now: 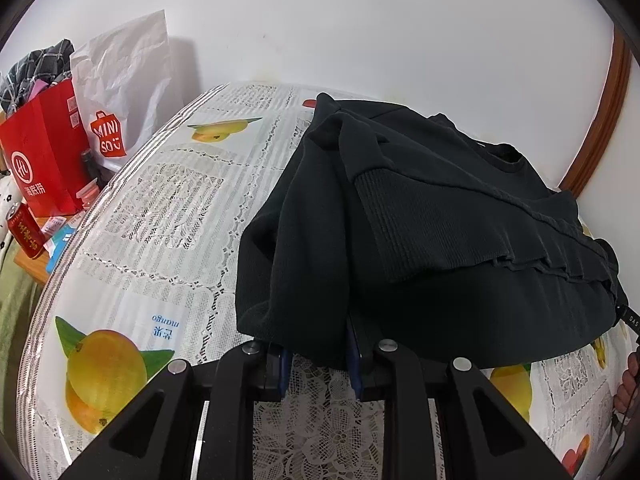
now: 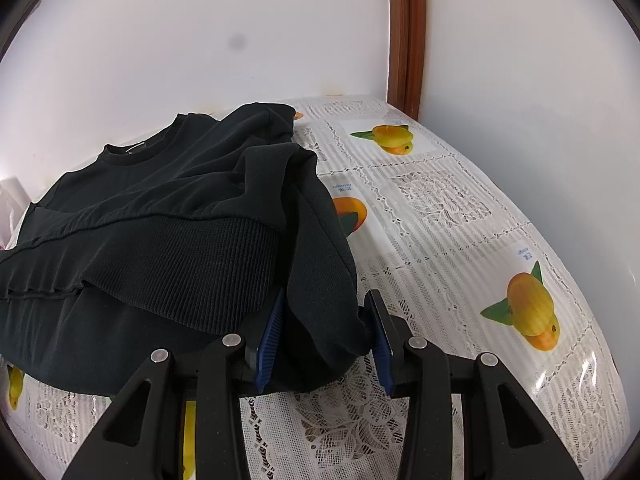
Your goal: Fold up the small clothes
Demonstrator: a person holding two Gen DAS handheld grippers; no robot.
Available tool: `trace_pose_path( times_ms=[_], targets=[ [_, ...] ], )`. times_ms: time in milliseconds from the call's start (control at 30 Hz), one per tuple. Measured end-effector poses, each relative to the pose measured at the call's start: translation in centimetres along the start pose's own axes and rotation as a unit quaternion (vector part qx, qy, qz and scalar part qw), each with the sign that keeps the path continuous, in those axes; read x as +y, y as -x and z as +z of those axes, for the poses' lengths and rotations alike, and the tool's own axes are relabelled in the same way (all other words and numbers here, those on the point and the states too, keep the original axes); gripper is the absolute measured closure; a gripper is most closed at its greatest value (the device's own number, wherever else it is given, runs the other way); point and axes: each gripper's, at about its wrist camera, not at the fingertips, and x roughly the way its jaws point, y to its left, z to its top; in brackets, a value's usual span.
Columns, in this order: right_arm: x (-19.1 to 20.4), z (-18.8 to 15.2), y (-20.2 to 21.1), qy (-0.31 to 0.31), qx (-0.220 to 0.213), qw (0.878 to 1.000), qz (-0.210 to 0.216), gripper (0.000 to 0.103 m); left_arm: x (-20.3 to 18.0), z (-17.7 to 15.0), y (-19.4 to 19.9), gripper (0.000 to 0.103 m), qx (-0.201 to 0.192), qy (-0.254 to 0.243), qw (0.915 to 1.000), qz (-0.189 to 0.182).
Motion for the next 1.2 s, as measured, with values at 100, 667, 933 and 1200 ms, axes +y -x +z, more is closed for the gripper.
trace_pose_path(
  times_ms=[100, 667, 933, 1200],
  targets=[
    [0.3, 0.0, 0.1, 0.008, -0.002, 1.000, -0.006, 0.066, 0.0, 0.0, 0.0, 0.080, 0.000, 0.001, 1.0000, -0.001],
    [-0.6, -0.4, 1.6, -0.010, -0.029, 0.999, 0.032, 0.085, 0.1, -0.4, 0.9, 0.091, 0.006, 0.033, 0.9992, -0.022],
    [-3.9, -2.9, 4.3, -0.065, -0.013, 0.993, 0.093, 0.085, 0.3, -2.6, 4.3, 0.091, 0.031, 0.010, 0.9988, -0.036],
    [-5.1, -6.5, 9.1, -0.008, -0.013, 0.997, 0.070, 0.086, 0.1, -7.6, 8.9, 0.091, 0.046, -0.029, 0.9972, -0.052]
  ],
)
